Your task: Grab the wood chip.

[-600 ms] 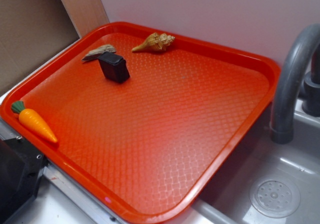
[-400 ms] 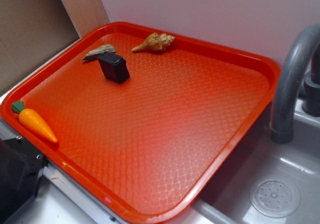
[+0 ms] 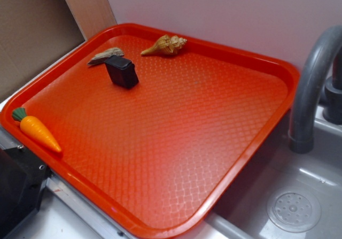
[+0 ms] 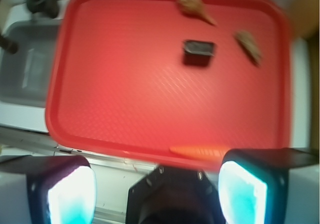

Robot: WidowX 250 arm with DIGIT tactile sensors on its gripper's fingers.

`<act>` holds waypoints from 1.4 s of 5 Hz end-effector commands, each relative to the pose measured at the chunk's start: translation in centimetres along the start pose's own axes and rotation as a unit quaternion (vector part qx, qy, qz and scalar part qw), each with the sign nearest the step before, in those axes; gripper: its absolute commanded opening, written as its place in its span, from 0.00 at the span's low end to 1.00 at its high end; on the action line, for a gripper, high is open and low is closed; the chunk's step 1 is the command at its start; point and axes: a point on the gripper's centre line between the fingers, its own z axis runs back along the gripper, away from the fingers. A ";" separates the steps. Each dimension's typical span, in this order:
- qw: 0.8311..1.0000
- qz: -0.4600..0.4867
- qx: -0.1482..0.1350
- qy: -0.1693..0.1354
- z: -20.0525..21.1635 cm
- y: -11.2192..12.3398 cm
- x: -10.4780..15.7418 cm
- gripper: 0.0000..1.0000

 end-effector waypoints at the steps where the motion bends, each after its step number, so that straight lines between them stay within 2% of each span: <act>1: 0.999 -0.030 -0.023 -0.017 -3.0 6.2 4.8 1.00; 2: 1.000 -0.020 0.002 -0.017 -4.6 9.3 6.9 1.00; 3: 0.999 -0.009 0.040 -0.018 -6.2 10.9 8.7 1.00; 5: 0.995 -0.013 0.095 -0.029 -10.1 12.9 11.4 1.00; 7: 0.994 -0.033 0.106 -0.015 -15.4 14.5 13.2 1.00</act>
